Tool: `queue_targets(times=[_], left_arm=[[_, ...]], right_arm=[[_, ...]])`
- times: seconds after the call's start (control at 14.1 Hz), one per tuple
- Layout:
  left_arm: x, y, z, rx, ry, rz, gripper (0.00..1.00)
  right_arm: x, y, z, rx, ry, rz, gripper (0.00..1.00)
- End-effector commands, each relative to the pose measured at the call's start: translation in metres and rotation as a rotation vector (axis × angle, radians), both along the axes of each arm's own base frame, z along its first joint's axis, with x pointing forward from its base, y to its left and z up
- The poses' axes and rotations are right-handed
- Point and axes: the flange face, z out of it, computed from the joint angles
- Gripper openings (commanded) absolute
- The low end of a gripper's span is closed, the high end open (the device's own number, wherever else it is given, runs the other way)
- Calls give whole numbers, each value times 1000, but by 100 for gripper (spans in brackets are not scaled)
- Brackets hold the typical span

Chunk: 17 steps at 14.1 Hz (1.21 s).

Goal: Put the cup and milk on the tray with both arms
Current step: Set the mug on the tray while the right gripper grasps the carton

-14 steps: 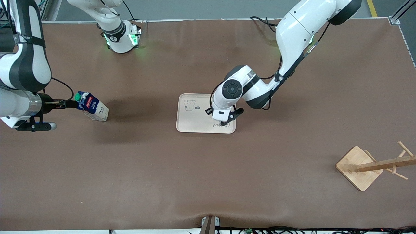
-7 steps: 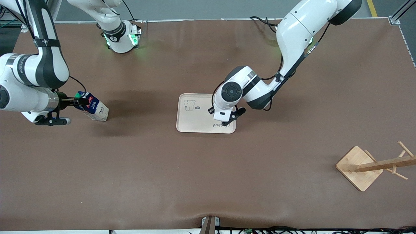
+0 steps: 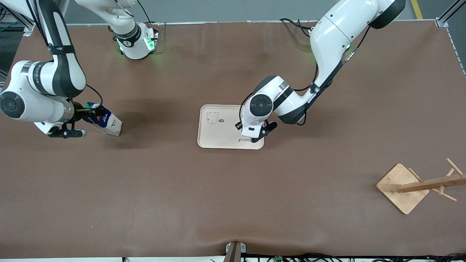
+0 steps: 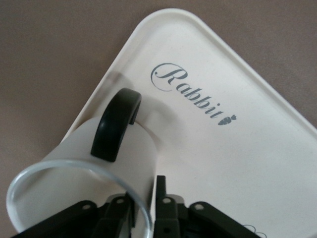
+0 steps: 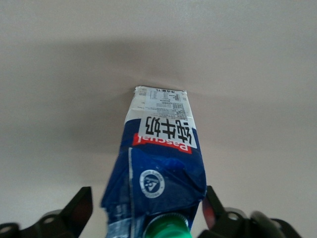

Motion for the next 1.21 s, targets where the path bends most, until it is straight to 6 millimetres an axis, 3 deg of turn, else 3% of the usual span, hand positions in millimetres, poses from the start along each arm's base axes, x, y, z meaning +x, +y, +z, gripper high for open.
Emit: queue_targets(times=[0.0,0.07,0.14,0.28,0.36,0.64,0.78,0.92,1.07,1.14], left_arm=[[8,-7,11,7,-27,10,44],[10,-8,16,3,-35,13,66],[15,-6,25,-2,-51,15,100],[22,-7,45,-16,-81,20,100],[27,-3,57,-5,-80,21,100],[52,21,150,89,-111,-21,100],[72,57,190,132,-203,-57,100],[93,102,223,134,-234,-101,100],[115,162,244,144,-233,-167,100],[119,182,257,150,-238,-189,100]], right_arm=[[-14,3,16,-3,-32,-8,3],[-14,3,17,-5,-31,-12,0],[-14,2,16,-4,-28,-13,0],[-14,3,24,-6,11,-11,0],[-9,6,37,-5,25,-3,0],[19,40,106,-8,16,60,0],[28,71,146,-1,6,105,0],[35,117,174,-2,-36,167,0],[40,164,188,-22,-73,167,0],[42,189,193,-20,-90,179,0]])
